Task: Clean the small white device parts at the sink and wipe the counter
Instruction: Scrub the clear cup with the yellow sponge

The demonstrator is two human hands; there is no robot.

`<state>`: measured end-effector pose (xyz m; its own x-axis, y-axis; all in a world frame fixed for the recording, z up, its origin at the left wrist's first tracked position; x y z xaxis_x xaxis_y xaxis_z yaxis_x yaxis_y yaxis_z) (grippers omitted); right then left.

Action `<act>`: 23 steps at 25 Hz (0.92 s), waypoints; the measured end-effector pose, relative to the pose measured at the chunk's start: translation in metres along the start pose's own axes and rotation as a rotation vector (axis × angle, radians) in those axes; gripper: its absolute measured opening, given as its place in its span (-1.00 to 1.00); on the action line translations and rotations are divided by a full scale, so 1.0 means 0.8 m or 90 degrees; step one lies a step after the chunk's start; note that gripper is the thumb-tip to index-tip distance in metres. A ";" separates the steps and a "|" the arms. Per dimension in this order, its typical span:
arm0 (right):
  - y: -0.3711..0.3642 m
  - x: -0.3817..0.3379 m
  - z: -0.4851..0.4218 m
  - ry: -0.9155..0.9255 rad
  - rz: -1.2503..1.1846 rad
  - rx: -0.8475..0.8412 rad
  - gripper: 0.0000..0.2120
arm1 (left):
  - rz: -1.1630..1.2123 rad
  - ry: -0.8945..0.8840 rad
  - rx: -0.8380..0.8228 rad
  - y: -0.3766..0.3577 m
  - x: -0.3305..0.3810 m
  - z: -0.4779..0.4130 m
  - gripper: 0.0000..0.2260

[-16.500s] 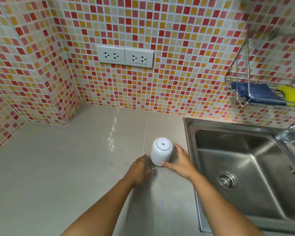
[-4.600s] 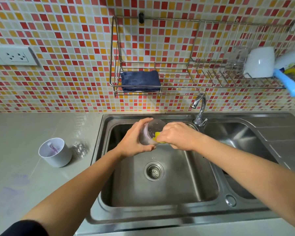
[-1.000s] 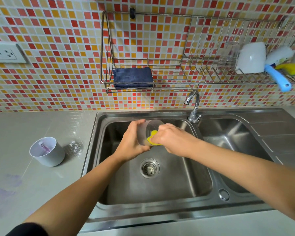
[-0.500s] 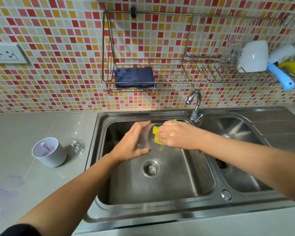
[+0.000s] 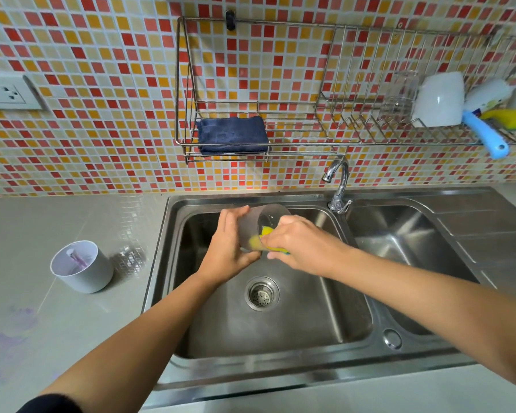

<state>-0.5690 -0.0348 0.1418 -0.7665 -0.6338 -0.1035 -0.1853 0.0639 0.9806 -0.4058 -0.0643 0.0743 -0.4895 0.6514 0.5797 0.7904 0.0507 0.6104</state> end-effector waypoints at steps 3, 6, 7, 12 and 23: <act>0.004 0.013 0.005 0.026 0.115 0.025 -0.76 | 0.088 0.034 -0.060 0.006 -0.002 -0.001 -0.22; 0.014 0.017 0.006 0.124 0.257 0.027 -0.82 | 0.196 0.071 -0.160 0.012 -0.003 -0.004 -0.09; 0.016 0.014 0.004 0.151 0.264 0.014 -0.85 | 0.191 0.065 -0.173 0.013 -0.003 -0.005 -0.08; 0.010 0.012 -0.002 0.042 0.092 -0.015 -0.68 | 0.120 0.052 -0.084 0.007 -0.002 -0.005 -0.20; 0.006 0.008 0.007 0.020 0.072 -0.003 -0.86 | 0.111 0.062 -0.033 -0.005 0.012 -0.001 -0.22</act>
<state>-0.5780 -0.0341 0.1446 -0.7628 -0.6465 0.0127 -0.0956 0.1323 0.9866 -0.4140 -0.0591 0.0777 -0.3825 0.5703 0.7269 0.8477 -0.0963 0.5216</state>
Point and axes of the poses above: each hand's wrist, its own z-axis away from the middle knuckle, its own y-axis out of the back of the hand, x = y × z, the point moved 2 cm from there along -z, towards the middle knuckle, and after that the axes turned 7 degrees about -y, right-handed, at the moved point
